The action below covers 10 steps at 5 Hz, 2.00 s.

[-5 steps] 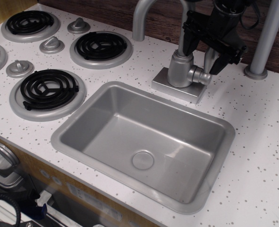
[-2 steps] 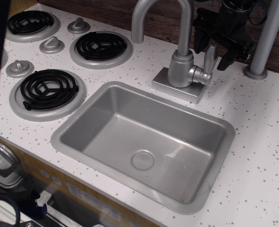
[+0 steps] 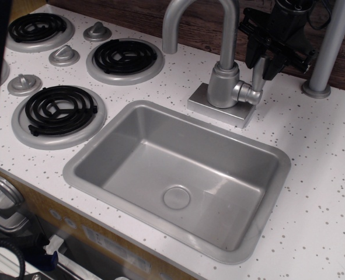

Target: Lever vertical to front

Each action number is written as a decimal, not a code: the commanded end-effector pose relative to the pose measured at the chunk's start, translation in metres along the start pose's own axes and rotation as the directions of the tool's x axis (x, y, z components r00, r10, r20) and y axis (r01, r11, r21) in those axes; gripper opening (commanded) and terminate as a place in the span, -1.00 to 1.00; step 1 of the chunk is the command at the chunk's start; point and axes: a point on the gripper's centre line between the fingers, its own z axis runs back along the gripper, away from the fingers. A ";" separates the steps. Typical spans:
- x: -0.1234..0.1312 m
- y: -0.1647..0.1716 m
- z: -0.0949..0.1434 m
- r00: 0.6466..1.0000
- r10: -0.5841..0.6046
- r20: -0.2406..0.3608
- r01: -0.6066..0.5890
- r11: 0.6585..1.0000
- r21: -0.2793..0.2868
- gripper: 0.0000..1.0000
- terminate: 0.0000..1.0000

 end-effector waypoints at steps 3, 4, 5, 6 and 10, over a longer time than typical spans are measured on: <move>-0.036 0.000 0.000 0.987 0.161 -0.012 -0.161 0.984 -0.074 -1.00 -1.00; -0.040 0.000 -0.011 0.983 0.180 -0.015 -0.181 0.978 -0.107 -1.00 -1.00; -0.041 0.000 -0.015 0.982 0.187 -0.025 -0.189 0.975 -0.115 -1.00 -1.00; -0.043 0.000 -0.017 0.980 0.197 -0.011 -0.196 0.972 -0.127 -1.00 -1.00; -0.064 -0.001 0.021 0.965 0.257 -0.046 -0.257 0.966 -0.003 1.00 -1.00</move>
